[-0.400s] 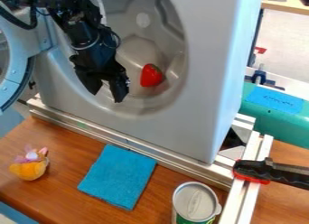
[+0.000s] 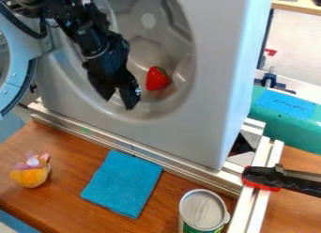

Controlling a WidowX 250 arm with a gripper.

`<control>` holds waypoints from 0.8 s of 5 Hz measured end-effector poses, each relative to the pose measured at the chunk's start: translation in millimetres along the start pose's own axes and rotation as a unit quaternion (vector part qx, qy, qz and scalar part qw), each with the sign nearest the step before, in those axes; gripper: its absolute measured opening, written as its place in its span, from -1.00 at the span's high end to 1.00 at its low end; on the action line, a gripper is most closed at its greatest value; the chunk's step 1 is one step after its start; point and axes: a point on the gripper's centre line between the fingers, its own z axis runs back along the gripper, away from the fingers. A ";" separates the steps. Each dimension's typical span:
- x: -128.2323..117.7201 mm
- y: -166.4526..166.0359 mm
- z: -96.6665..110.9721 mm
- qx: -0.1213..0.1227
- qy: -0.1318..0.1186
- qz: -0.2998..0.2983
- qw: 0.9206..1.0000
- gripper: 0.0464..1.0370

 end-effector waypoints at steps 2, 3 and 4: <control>28.6 17.5 -14.2 0.036 -0.052 -0.015 0.998 -0.94; 36.3 16.6 -23.8 0.025 -0.057 -0.026 0.998 -0.94; 50.5 7.3 -26.1 0.006 -0.074 -0.041 0.996 -0.94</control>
